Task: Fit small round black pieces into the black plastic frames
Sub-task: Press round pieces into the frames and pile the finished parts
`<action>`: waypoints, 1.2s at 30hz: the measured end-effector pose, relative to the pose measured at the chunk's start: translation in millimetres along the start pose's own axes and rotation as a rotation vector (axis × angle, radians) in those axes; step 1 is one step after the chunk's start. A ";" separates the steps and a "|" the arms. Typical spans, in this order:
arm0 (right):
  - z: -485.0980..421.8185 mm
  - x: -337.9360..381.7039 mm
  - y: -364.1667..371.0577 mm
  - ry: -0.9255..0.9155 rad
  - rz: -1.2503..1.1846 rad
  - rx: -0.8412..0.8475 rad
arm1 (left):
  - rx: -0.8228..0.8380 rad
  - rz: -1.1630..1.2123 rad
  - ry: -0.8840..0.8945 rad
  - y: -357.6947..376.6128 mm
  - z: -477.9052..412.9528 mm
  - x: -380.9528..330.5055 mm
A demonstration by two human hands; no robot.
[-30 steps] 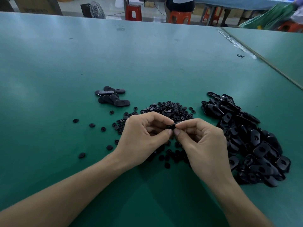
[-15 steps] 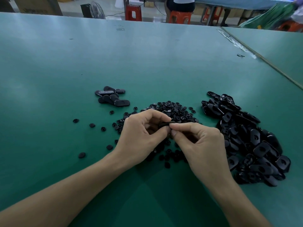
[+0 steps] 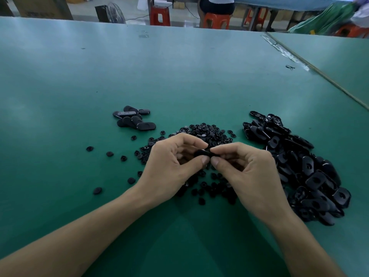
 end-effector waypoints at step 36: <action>3.2 -1.9 2.0 0.077 0.040 -0.012 | -0.008 0.022 -0.036 -2.0 -0.4 0.2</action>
Point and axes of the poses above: each hand's wrist, its own z-axis away from the middle knuckle, its own y-axis out of the palm, x = y × z, the point moved 5 cm from there along -z, towards the middle knuckle, and after that the axes turned 3 degrees about -x, right-handed, at the moved point
